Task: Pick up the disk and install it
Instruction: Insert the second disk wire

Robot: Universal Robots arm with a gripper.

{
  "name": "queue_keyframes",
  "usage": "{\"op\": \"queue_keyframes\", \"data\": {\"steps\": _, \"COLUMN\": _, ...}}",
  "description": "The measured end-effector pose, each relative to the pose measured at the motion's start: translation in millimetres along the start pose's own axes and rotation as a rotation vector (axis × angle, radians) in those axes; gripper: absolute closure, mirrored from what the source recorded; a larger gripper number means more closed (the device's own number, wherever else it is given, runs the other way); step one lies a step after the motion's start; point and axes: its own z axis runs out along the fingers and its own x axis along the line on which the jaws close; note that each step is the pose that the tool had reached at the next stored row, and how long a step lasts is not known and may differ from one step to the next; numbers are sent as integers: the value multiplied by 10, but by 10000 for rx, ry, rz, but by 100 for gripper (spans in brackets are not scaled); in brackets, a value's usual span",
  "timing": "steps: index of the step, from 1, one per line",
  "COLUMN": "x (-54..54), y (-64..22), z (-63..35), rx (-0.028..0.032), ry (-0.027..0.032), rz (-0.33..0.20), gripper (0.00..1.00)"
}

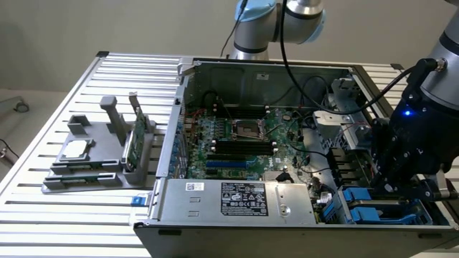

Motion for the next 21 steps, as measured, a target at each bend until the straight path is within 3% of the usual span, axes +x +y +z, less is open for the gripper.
{"op": "queue_keyframes", "data": {"steps": 8, "x": 14, "y": -9, "z": 4, "rx": -132, "ry": 1, "rz": -104, "gripper": 84}}
{"op": "queue_keyframes", "data": {"steps": 21, "x": 18, "y": -34, "z": 53, "rx": -452, "ry": -14, "rz": -211, "gripper": 84}}
